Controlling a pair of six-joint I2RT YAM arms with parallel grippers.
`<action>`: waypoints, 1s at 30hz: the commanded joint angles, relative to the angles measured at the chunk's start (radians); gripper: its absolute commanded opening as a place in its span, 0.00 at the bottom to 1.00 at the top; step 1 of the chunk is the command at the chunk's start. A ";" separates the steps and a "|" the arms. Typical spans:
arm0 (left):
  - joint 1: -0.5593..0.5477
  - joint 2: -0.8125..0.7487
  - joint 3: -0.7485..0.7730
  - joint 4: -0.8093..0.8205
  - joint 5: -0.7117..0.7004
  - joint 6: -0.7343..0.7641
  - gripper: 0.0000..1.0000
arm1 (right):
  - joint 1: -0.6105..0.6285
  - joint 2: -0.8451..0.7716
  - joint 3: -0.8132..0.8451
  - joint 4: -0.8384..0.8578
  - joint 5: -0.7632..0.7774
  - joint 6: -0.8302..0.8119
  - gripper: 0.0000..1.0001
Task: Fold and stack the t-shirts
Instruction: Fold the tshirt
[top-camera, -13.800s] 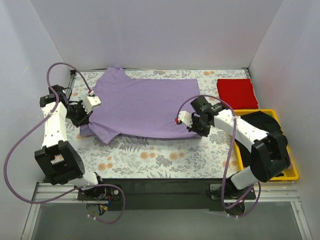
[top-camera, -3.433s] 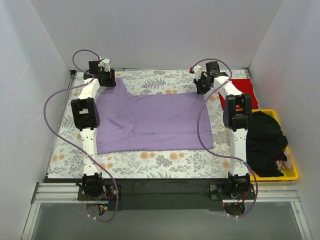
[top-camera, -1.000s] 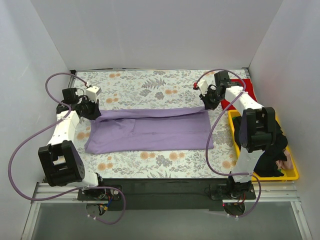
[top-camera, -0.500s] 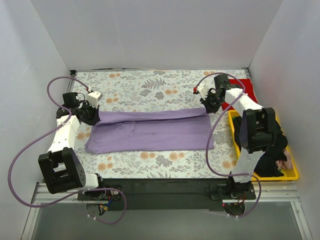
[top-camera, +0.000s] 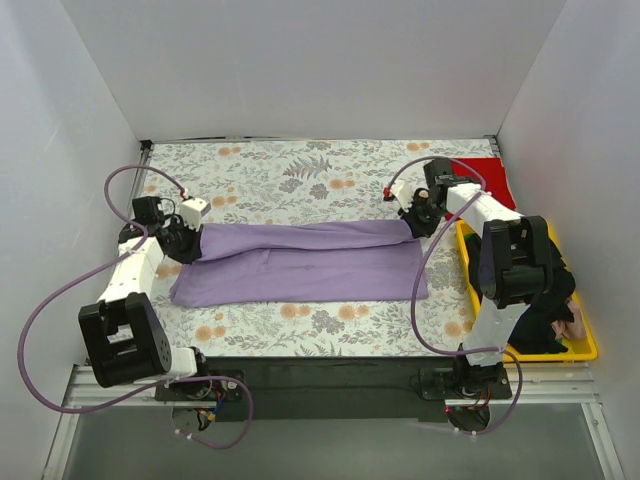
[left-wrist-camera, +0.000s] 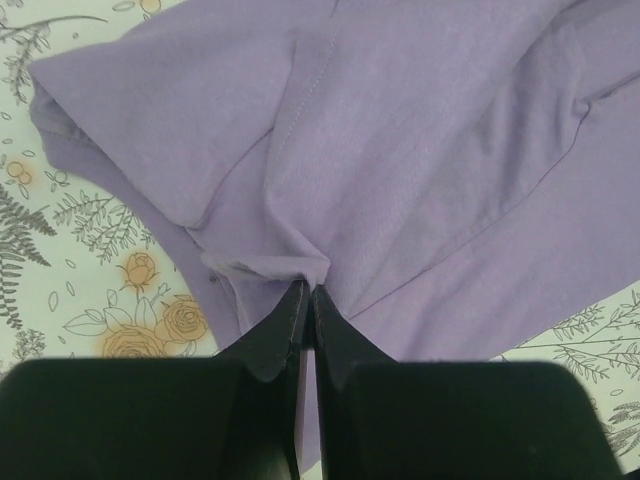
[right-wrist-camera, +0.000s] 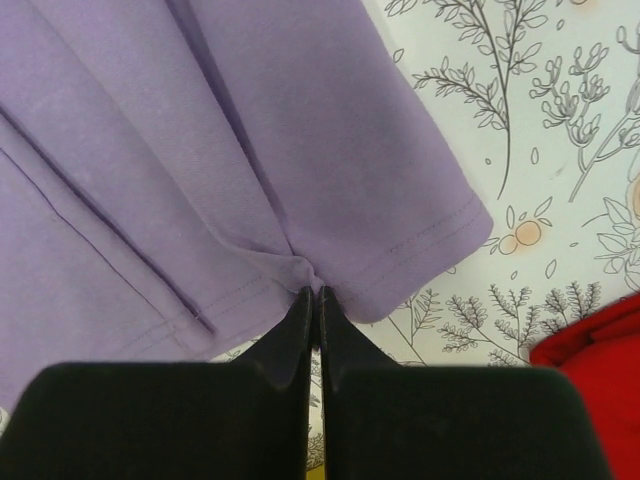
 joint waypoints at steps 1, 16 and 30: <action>0.005 0.000 -0.038 0.001 -0.025 0.033 0.00 | 0.007 -0.018 -0.009 -0.013 0.024 -0.017 0.01; 0.011 0.077 0.135 -0.291 0.046 0.248 0.28 | 0.010 -0.045 0.060 -0.179 0.043 -0.047 0.30; -0.082 0.359 0.387 -0.272 0.178 0.076 0.52 | 0.025 0.061 0.221 -0.263 -0.043 0.073 0.37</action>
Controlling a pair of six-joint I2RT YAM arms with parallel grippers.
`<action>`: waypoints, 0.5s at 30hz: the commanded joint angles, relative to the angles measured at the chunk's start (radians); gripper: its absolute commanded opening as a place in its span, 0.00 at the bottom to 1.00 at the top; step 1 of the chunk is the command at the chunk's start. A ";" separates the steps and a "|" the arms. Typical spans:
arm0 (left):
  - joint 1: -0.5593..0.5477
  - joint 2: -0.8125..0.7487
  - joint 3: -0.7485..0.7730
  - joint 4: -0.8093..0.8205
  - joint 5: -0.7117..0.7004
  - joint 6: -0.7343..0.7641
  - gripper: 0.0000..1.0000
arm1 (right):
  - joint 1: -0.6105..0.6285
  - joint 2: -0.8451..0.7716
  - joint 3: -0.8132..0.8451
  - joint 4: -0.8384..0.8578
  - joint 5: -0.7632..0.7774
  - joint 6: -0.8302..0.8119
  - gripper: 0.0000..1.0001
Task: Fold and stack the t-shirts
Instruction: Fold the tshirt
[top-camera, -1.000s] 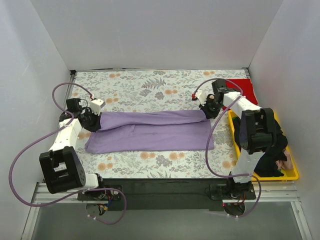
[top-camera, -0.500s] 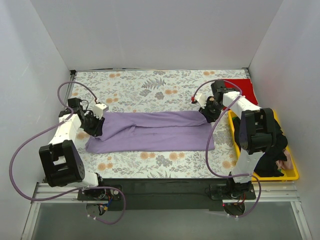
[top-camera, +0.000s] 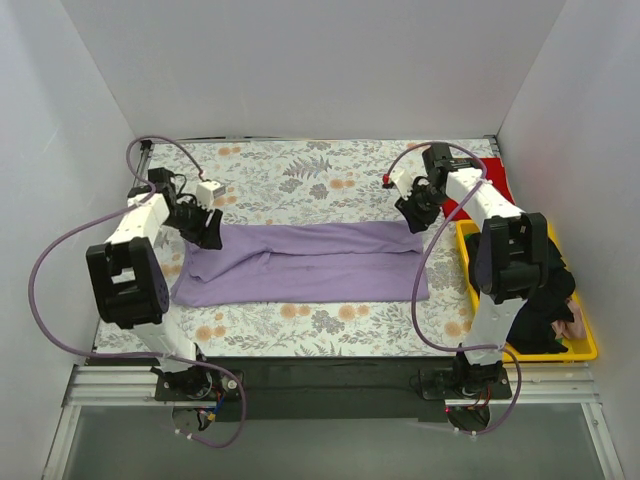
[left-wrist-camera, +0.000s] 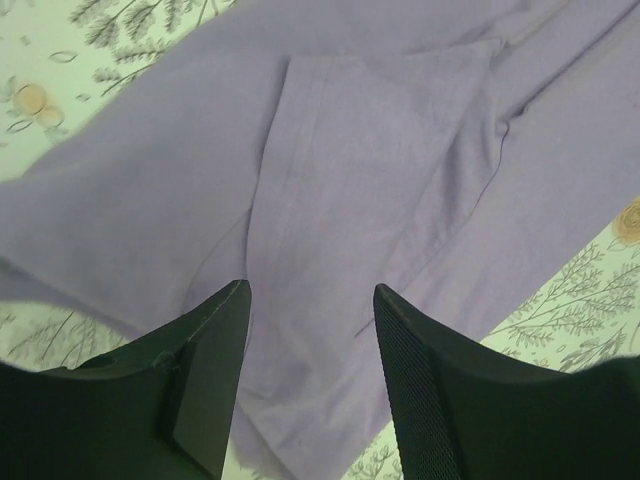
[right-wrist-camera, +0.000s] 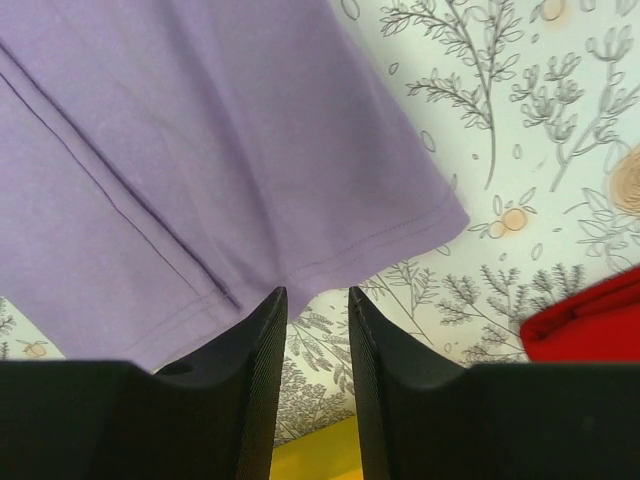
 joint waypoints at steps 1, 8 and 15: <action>-0.048 0.074 0.058 0.006 0.053 -0.064 0.52 | 0.012 0.037 0.041 -0.056 -0.038 0.044 0.37; -0.098 0.189 0.106 0.055 0.010 -0.152 0.59 | 0.015 0.043 0.037 -0.059 -0.035 0.046 0.36; -0.125 0.179 0.089 0.061 0.016 -0.147 0.56 | 0.013 0.038 0.030 -0.060 -0.028 0.041 0.36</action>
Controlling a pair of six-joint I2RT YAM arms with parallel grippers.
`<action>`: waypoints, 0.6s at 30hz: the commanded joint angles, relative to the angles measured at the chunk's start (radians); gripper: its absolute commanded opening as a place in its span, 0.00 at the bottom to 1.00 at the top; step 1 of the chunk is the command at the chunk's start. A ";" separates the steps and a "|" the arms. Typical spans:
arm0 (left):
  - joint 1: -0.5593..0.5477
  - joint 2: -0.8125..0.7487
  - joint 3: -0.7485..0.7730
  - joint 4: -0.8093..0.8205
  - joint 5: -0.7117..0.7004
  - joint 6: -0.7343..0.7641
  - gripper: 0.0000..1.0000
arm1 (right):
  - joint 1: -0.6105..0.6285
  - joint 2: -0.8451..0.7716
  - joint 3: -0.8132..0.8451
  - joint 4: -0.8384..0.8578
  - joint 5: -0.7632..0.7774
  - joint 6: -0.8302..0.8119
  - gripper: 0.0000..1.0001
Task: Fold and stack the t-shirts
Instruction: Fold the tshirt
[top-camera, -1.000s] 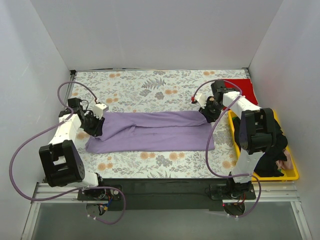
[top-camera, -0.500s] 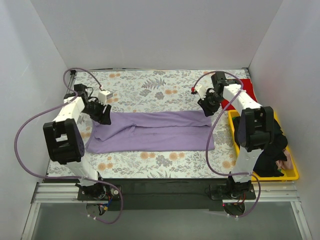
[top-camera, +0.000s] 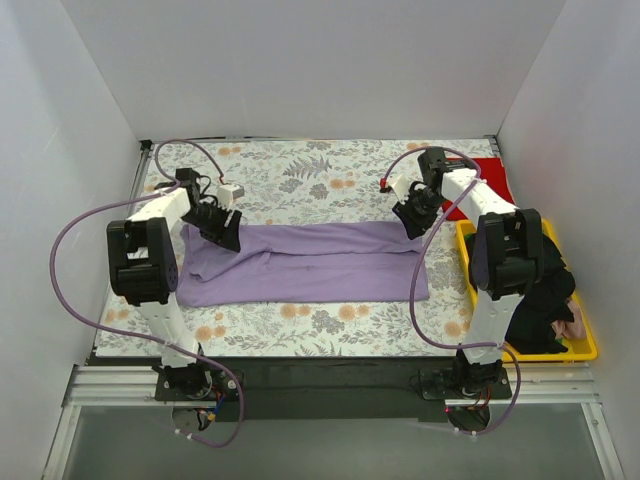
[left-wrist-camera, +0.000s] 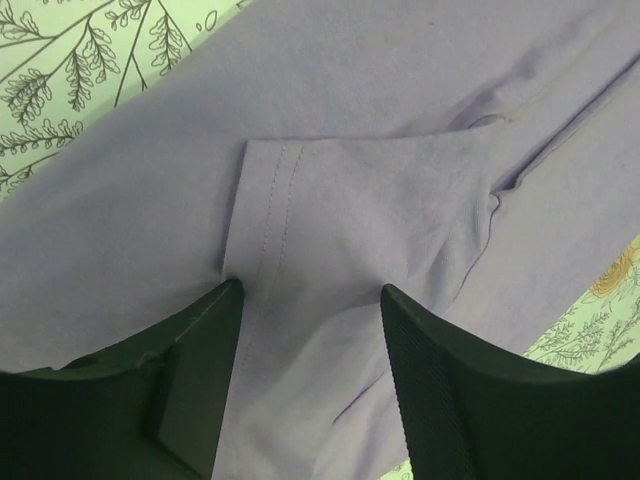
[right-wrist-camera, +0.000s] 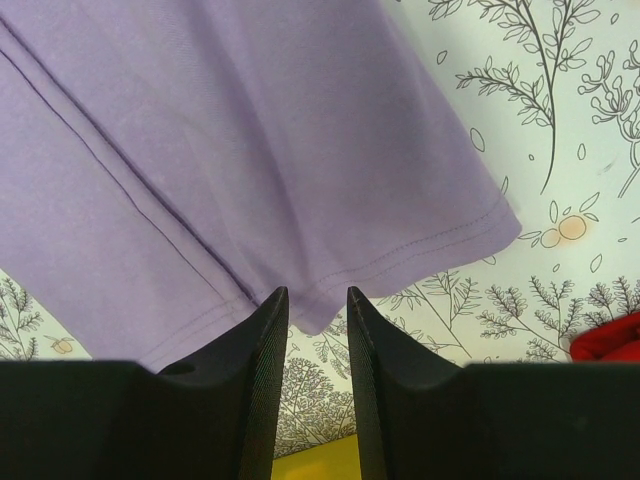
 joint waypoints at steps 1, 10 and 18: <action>-0.008 -0.075 -0.011 0.020 0.017 0.002 0.54 | 0.002 -0.013 0.019 -0.022 -0.019 0.001 0.36; -0.037 -0.241 -0.135 -0.009 0.022 0.083 0.04 | 0.003 -0.006 0.025 -0.024 -0.019 0.001 0.35; -0.049 -0.276 -0.151 0.056 -0.020 -0.002 0.29 | 0.006 -0.006 0.029 -0.030 -0.019 0.002 0.35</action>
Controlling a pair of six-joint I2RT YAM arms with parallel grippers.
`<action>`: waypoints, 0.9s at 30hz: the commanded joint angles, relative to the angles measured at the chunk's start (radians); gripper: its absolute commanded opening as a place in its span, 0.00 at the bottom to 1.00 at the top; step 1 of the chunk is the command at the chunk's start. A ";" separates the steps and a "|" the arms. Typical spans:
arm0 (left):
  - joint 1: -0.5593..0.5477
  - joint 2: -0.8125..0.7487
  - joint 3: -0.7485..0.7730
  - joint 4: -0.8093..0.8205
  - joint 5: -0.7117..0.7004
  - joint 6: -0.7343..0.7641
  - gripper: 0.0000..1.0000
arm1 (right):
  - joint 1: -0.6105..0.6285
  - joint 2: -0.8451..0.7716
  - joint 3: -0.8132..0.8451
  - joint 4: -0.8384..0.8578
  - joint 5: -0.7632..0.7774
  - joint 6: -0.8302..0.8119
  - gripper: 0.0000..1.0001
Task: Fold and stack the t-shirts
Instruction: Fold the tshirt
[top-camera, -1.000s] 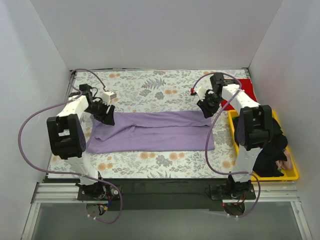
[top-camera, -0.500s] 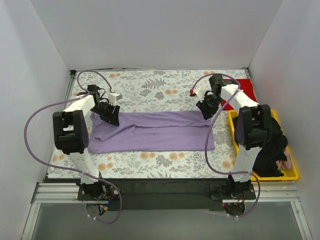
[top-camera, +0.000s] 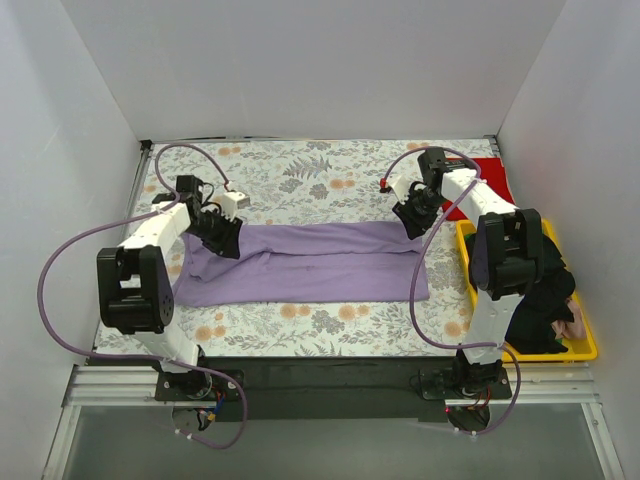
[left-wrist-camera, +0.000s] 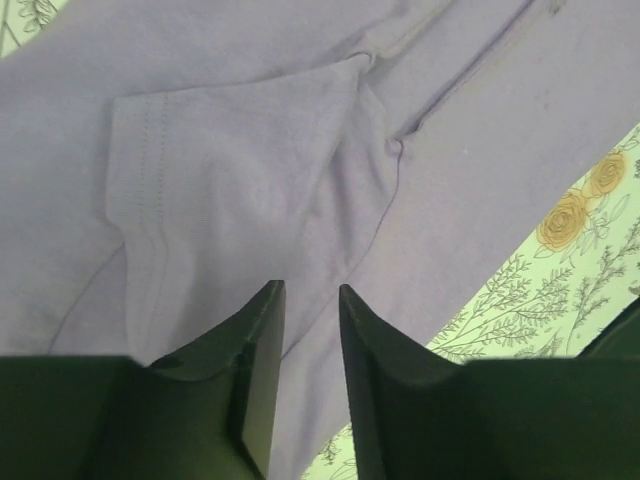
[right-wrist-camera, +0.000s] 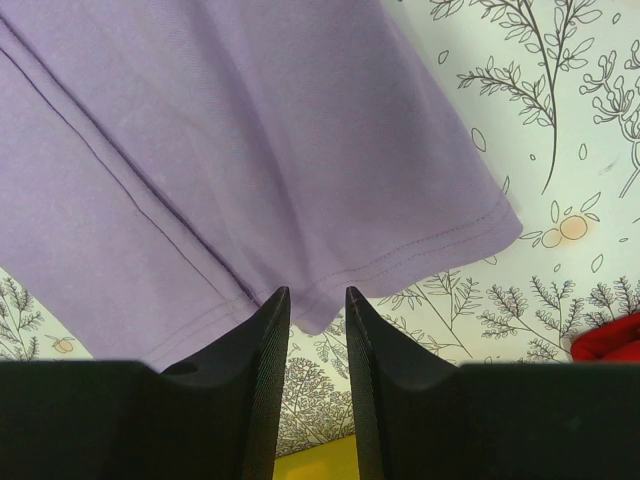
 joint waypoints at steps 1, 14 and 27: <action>0.009 -0.028 0.034 0.055 -0.017 -0.058 0.32 | 0.006 -0.007 0.029 -0.029 -0.019 0.001 0.35; 0.016 0.214 0.213 0.081 -0.094 -0.089 0.51 | 0.009 -0.007 0.026 -0.038 -0.004 -0.006 0.35; 0.007 0.161 0.184 0.021 0.041 -0.020 0.33 | 0.010 -0.003 0.025 -0.041 0.001 -0.010 0.34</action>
